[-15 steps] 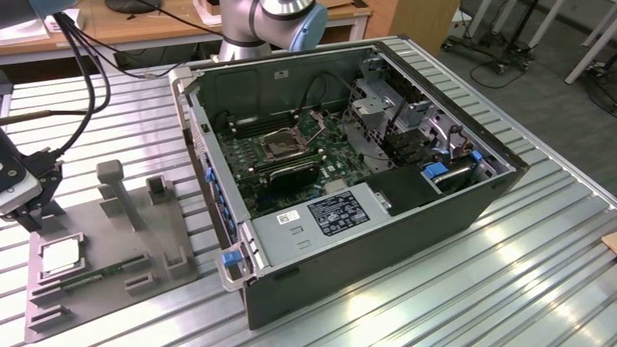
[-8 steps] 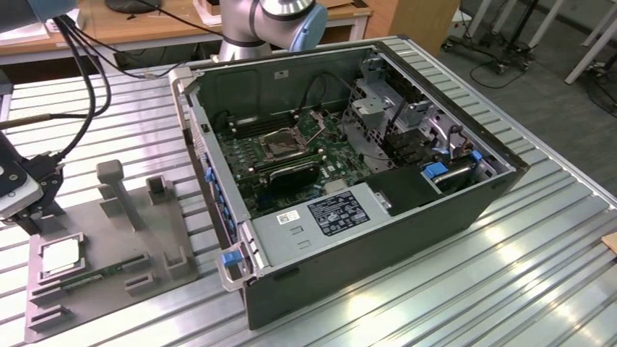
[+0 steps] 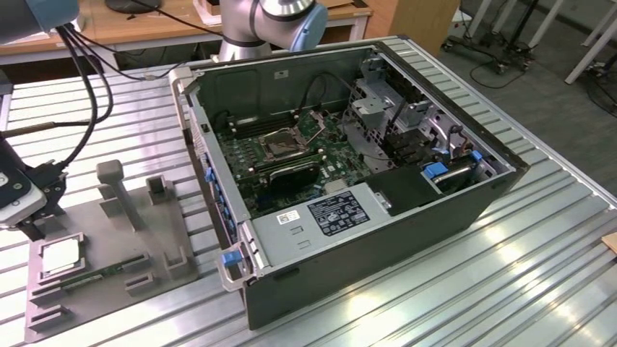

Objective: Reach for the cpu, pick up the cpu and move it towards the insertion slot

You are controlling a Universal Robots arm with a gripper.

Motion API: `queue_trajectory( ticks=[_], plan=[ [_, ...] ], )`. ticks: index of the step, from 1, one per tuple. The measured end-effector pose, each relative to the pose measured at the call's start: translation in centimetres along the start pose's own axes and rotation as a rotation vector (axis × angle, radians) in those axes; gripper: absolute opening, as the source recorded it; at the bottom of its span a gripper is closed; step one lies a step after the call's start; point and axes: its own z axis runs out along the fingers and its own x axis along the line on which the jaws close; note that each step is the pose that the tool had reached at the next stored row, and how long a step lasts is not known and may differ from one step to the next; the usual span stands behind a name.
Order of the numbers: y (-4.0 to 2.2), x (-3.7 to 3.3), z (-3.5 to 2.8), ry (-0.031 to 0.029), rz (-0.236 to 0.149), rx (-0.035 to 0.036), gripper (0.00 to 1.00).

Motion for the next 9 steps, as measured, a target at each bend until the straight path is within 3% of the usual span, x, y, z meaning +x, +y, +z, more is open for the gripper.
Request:
queue_trajectory(
  ticks=[9],
  plan=[
    [-0.29, 0.01, 0.15, 0.0, 0.0, 0.0001, 0.11]
  ],
)
